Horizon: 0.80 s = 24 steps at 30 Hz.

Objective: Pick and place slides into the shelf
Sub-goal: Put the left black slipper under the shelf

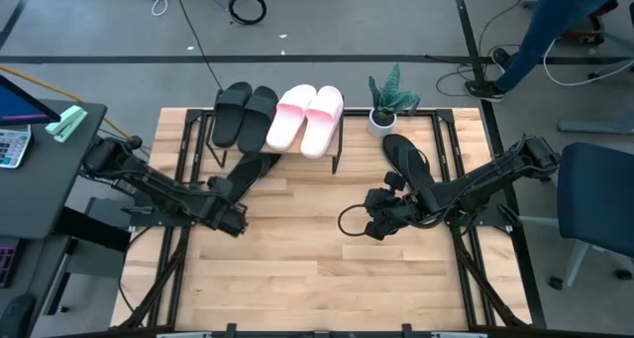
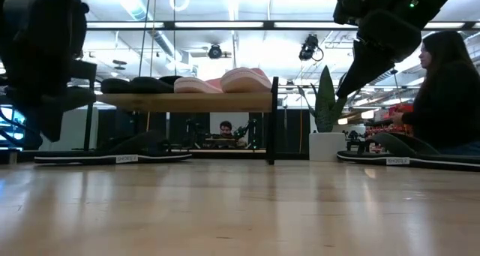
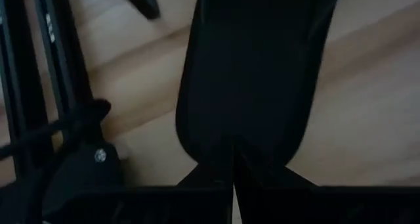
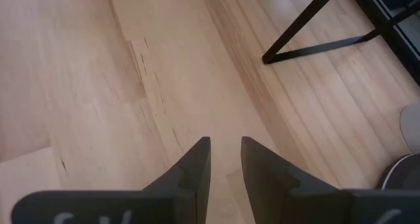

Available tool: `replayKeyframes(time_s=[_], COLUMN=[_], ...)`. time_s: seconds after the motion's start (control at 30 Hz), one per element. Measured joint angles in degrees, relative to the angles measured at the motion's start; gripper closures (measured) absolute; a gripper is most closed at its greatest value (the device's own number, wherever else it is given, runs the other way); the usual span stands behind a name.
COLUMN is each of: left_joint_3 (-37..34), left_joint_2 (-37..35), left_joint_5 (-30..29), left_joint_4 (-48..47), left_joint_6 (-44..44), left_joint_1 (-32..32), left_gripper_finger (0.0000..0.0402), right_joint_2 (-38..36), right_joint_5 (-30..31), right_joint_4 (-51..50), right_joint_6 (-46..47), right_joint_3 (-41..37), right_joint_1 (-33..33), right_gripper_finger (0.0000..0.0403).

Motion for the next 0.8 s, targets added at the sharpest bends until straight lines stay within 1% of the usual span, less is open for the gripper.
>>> replayKeyframes(time_s=[0.07,0.2,0.33,0.4,0.5,0.67,0.8], left_joint_3=[-0.9,-1.6,-1.6,-1.6,-1.6,-1.6,-1.6], left_joint_2=[0.0,0.0,0.0,0.0,0.0,0.0,0.0], left_joint_5=[1.1,1.6,1.5,1.4,0.6,-3.6,-4.1], left_joint_4=[2.2,10.0,16.9,18.2,16.2,9.1,6.1], left_joint_6=[0.0,0.1,3.4,5.8,7.9,5.7,5.1], left_joint_1=[0.0,0.0,0.3,0.7,1.1,1.3,2.4], left_gripper_finger=[0.0398,0.0398,0.0398,0.0398,0.0399,0.0400,0.0400], right_joint_2=[0.0,0.0,0.0,0.0,0.0,0.0,0.0], right_joint_5=[0.0,0.0,0.0,0.0,0.0,0.0,0.0], right_joint_4=[0.0,0.0,0.0,0.0,0.0,0.0,0.0], right_joint_6=[0.0,0.0,0.0,0.0,0.0,0.0,0.0], right_joint_3=[0.0,0.0,0.0,0.0,0.0,0.0,0.0], right_joint_1=[0.0,0.0,0.0,0.0,0.0,0.0,0.0], right_gripper_finger=[0.0312,0.0312,0.0312,0.0312,0.0312,0.0312,0.0312])
